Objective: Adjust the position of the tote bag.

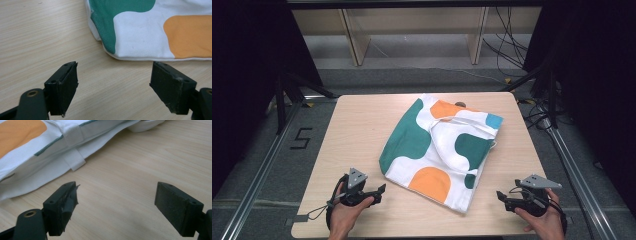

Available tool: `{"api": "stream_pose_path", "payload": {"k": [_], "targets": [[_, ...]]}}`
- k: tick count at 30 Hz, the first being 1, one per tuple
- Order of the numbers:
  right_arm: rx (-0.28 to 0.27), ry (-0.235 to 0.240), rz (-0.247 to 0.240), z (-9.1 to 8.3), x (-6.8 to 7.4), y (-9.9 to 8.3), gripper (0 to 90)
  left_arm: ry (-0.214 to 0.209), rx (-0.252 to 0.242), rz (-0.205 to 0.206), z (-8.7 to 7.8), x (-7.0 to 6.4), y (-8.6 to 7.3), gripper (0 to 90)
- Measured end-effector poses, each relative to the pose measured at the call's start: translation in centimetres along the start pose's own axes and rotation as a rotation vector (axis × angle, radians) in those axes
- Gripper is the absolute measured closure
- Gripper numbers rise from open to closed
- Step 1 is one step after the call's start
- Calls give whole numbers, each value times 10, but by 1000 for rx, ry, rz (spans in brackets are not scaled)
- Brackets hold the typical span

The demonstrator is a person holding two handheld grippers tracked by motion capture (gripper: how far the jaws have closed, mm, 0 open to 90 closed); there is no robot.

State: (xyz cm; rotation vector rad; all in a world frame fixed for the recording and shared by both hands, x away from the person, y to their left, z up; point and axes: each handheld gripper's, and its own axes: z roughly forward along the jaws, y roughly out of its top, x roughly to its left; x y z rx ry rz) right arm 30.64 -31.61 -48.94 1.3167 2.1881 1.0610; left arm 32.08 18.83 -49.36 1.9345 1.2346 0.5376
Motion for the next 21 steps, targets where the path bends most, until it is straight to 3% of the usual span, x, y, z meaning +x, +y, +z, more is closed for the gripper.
{"api": "stream_pose_path", "payload": {"k": [2,3,5,6,7,8,14,18,21], "targets": [[2,-3,-1,0,0,0,193,7,-4,-16,0,-1,0,211],[9,-8,22,0,2,0,193,3,11,7,0,1,0,211],[4,-5,-4,0,0,0,192,16,7,2,1,0,1,207],[11,-9,36,0,3,0,191,18,1,4,2,0,2,205],[2,-34,-19,0,0,0,191,18,1,4,2,0,2,209],[2,-31,-24,0,-1,0,190,17,-6,0,3,0,2,223],[5,-34,-24,0,-1,1,189,17,-12,13,7,3,6,261],[8,-15,-17,2,0,1,190,17,-25,-25,13,7,7,296],[7,-19,-23,2,-1,1,190,10,-23,-19,15,8,9,310]]}}
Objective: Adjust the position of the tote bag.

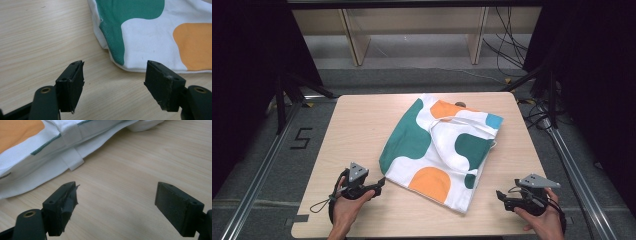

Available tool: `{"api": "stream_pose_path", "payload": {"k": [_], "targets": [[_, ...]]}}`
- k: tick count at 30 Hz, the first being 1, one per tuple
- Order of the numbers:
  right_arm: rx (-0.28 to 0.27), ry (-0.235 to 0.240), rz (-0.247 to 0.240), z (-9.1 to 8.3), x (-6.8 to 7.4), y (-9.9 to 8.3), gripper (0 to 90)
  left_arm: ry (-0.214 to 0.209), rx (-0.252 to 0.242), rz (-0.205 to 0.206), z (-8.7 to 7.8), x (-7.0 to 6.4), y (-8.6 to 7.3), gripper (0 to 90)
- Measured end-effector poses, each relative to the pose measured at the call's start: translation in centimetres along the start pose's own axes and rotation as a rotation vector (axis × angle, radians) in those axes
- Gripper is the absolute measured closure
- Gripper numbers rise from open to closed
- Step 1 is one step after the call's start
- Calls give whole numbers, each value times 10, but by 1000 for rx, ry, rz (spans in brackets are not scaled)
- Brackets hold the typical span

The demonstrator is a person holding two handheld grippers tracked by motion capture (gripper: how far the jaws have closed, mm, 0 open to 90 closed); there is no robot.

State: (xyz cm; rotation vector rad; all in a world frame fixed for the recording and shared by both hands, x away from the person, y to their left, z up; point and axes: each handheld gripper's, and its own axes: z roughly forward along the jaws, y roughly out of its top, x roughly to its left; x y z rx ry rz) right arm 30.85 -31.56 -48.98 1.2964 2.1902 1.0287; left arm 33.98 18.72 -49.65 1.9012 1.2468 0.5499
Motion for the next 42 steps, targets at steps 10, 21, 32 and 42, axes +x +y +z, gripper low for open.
{"api": "stream_pose_path", "payload": {"k": [10,21,32,42], "targets": [[8,9,37,1,3,0,198,8,5,18,20,-3,12,367],[-2,-1,-11,2,1,1,209,-5,6,100,39,1,22,770],[26,20,35,1,5,1,220,39,15,108,55,33,39,818],[20,42,-13,4,4,2,220,97,-29,29,89,74,60,806]]}}
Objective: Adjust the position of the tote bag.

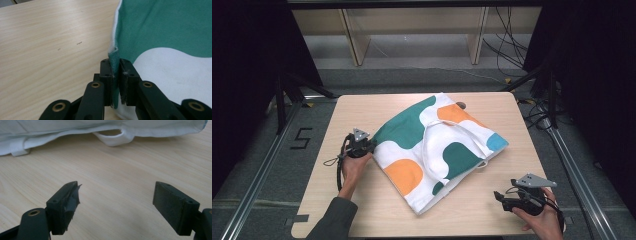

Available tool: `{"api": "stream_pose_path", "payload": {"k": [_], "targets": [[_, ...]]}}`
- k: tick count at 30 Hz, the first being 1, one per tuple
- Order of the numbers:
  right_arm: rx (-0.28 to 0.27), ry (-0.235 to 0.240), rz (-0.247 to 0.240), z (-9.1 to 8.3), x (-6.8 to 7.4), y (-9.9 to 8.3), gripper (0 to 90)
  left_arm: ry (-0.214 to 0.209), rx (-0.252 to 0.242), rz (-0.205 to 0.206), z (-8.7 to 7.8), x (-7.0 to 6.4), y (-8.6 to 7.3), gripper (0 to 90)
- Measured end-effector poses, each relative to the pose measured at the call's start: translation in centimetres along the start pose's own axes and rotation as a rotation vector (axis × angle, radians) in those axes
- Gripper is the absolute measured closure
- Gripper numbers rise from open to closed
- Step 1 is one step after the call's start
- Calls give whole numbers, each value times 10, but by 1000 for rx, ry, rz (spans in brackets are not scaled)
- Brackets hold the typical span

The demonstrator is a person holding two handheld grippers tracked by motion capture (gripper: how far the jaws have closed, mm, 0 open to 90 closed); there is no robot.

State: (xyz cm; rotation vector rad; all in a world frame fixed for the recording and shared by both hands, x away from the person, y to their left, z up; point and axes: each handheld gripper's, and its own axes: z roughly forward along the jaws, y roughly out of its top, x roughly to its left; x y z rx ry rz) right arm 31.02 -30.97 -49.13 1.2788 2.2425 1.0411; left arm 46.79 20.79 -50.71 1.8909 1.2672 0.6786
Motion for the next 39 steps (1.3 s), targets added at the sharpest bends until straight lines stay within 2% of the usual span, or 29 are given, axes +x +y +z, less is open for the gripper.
{"api": "stream_pose_path", "payload": {"k": [1,2,4,5,6,7,8,9,11,12,14,15,16,17,18,19,20,22,24,25,27,29,31,33,35,36,37,38,39], "targets": [[0,0,0,0,0,0,220,2,19,15,1,4,1,806],[-9,-10,6,0,2,0,220,0,-9,-45,4,7,2,786],[-11,-7,7,0,2,0,220,0,-2,-54,2,8,2,771],[-11,-7,6,0,2,0,220,10,17,-49,0,10,2,737],[-10,3,-18,0,-1,0,220,31,35,-46,-5,11,3,633],[-10,3,-18,0,-1,0,220,37,12,-78,-6,9,4,633],[-4,7,-9,0,0,0,220,42,33,-52,-11,9,4,601],[2,5,-4,0,-1,0,220,39,54,-47,-19,5,3,511],[-7,-9,14,0,1,-1,220,33,51,-60,-25,1,1,473],[3,3,16,-1,0,-1,219,11,66,-50,-31,-2,0,416],[4,2,-9,-1,-2,-1,219,-8,44,-47,-42,-16,-2,427],[6,3,28,-1,1,-1,219,-58,52,-10,-57,-30,-2,423],[6,3,28,-1,1,-1,219,-58,52,-10,-57,-30,-2,414],[5,3,11,-1,-1,-1,219,-87,19,-41,-61,-41,-4,412],[5,3,11,-1,-1,-1,219,-117,10,-28,-68,-52,-6,412],[5,3,12,-1,0,-1,219,-162,11,22,-81,-76,-12,388],[5,3,12,-1,0,-1,219,-162,11,22,-81,-76,-12,385],[5,3,-4,0,-2,-1,219,-241,-9,39,-93,-99,-19,381],[8,1,-7,0,-2,-1,219,-293,-8,63,-101,-118,-27,348],[15,8,-18,0,-3,-1,219,-360,15,111,-104,-133,-33,344],[27,13,-11,-1,-2,-1,219,-376,21,113,-105,-138,-36,338],[29,13,-11,0,-2,-1,219,-394,43,159,-105,-152,-41,311],[30,12,-11,0,-3,-1,219,-387,43,164,-105,-157,-42,286],[29,12,-11,0,-3,-1,219,-429,45,193,-105,-165,-44,273],[23,3,-29,1,-4,-2,219,-421,40,228,-102,-177,-49,261],[26,-1,18,0,1,-2,219,-421,40,228,-102,-177,-49,261],[25,-2,22,0,1,-2,220,-412,45,247,-99,-183,-51,261],[15,-1,-18,1,-3,-2,220,-412,45,247,-99,-183,-51,263],[21,-1,-4,1,-2,-1,220,-395,50,257,-99,-187,-51,266]]}}
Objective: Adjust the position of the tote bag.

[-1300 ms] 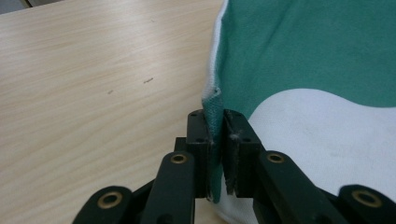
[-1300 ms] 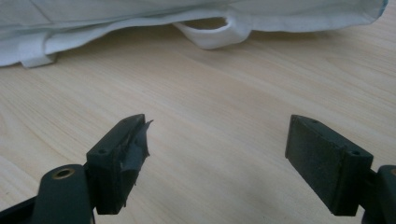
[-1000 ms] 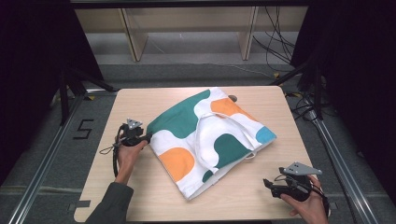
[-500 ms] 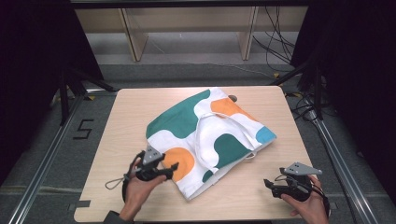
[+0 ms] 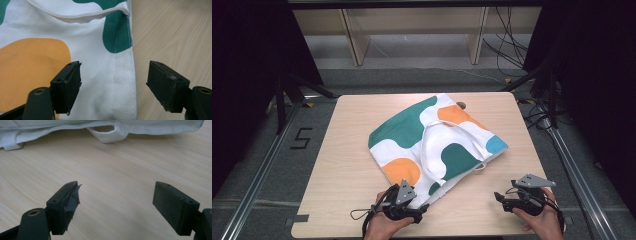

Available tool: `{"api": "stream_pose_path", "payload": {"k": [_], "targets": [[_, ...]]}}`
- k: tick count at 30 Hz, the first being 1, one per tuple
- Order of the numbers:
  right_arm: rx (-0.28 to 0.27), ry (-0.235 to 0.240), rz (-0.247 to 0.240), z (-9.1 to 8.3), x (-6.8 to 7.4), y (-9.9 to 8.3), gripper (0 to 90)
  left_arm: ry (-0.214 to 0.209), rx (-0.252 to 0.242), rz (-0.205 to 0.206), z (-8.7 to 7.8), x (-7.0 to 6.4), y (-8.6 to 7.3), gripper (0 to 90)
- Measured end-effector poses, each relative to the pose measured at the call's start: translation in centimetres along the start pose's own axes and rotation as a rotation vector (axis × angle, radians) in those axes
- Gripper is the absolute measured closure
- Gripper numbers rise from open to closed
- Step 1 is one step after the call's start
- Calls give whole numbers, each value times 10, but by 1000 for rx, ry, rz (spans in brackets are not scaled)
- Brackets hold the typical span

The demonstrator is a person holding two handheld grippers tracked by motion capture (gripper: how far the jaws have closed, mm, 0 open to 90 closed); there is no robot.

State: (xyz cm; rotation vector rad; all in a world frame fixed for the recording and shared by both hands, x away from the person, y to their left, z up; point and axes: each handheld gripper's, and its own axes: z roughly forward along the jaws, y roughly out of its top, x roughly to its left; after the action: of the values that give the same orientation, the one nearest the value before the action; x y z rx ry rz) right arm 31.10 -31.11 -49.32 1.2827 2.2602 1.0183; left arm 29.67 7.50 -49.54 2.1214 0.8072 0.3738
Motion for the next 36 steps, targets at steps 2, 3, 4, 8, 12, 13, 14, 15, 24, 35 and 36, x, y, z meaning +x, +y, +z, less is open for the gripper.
{"api": "stream_pose_path", "payload": {"k": [2,3,4,8,12,13,14,15,24,35,36], "targets": [[-2,-2,-4,0,0,0,220,14,19,35,4,-2,1,272],[-2,-2,-4,0,0,0,220,31,39,63,5,-2,1,272],[11,16,-16,-1,-2,0,220,22,32,64,7,-5,0,303],[10,11,-4,-1,0,0,221,34,52,146,12,-4,-2,403],[9,6,-4,-1,0,0,222,11,35,142,12,-1,-4,549],[11,16,-12,-1,-1,1,222,1,31,148,11,0,-4,600],[8,10,-5,-1,0,0,223,2,21,164,11,1,-5,701],[8,10,-5,-1,0,0,223,5,18,190,11,2,-4,701],[2,-1,5,-2,-1,0,224,71,20,195,-11,30,-7,846],[-26,-55,-31,0,-5,1,224,138,20,152,-38,62,-21,842],[-27,-59,-7,0,-4,3,224,149,26,144,-42,68,-24,839]]}}
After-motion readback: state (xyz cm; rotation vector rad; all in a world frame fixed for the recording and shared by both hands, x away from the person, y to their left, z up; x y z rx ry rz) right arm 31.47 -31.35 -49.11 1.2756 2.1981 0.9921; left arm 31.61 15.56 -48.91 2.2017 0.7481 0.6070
